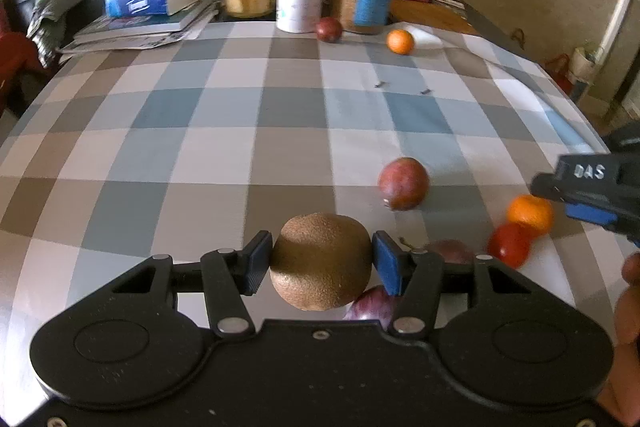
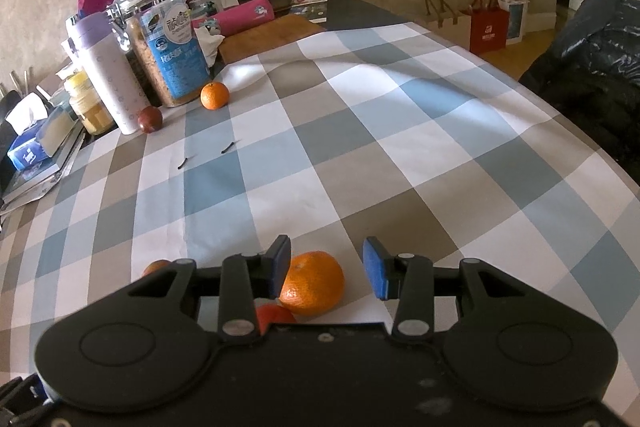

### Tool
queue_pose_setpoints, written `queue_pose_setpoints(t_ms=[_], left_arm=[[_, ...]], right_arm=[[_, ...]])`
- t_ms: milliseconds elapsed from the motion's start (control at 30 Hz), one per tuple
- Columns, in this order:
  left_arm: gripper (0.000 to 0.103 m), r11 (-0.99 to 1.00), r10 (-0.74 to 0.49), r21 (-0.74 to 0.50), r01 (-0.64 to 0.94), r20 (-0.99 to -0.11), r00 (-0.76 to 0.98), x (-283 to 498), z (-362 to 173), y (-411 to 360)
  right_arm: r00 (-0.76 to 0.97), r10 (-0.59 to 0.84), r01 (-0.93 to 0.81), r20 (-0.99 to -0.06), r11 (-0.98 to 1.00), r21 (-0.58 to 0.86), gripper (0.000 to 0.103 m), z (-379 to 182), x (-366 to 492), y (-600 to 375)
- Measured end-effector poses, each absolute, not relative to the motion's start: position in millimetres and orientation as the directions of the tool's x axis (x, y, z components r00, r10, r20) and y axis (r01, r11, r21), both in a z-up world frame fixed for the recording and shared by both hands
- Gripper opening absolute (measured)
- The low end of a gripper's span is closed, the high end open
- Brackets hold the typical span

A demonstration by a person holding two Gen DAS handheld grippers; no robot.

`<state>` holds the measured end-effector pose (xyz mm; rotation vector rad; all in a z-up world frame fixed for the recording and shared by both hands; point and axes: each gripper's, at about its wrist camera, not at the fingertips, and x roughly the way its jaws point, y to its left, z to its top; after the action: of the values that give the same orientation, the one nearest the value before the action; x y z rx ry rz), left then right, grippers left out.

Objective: Organize fruits
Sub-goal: 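Close left gripper around the second brown kiwi and lift it, then close right gripper on the orange while left gripper holds the kiwi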

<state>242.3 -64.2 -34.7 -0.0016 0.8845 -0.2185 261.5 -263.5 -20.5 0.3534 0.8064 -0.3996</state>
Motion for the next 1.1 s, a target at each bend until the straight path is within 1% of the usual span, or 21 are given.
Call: queue_pose_setpoints(t_ms=[200, 367, 533, 667, 933, 1100], left_arm=[[0.061, 0.993, -0.112, -0.057, 0.107, -0.763, 0.637, 247.1, -35.5, -55.8], [0.061, 0.999, -0.047, -0.027, 0.041, -0.757, 0.652, 251.0, -36.5, -50.0], [0.061, 1.0, -0.015, 0.001, 0.024, -0.751, 0.66, 251.2, -37.2, -50.3], [0.061, 1.0, 0.006, 0.012, 0.005, -0.751, 0.66, 251.7, -36.8, -48.4], [0.062, 1.0, -0.009, -0.003, 0.011, -0.766, 0.643, 254.2, -38.8, -46.8], [0.061, 0.998, -0.046, -0.058, -0.001, -0.8, 0.599, 259.6, -43.9, -39.2]], right_arm=[[0.635, -0.207, 0.471, -0.744, 0.868, 0.16, 0.044, -18.9, 260.1, -265.2], [0.649, -0.196, 0.48, -0.735, 0.855, 0.196, 0.044, -16.6, 256.6, -272.2], [0.657, -0.182, 0.503, -0.731, 0.828, 0.246, 0.044, -16.3, 253.6, -282.6], [0.646, -0.152, 0.507, -0.748, 0.818, 0.272, 0.044, -20.3, 255.4, -286.5], [0.624, -0.139, 0.478, -0.769, 0.846, 0.234, 0.044, -24.2, 260.3, -277.6], [0.614, -0.136, 0.473, -0.778, 0.852, 0.224, 0.044, -26.2, 261.9, -275.6]])
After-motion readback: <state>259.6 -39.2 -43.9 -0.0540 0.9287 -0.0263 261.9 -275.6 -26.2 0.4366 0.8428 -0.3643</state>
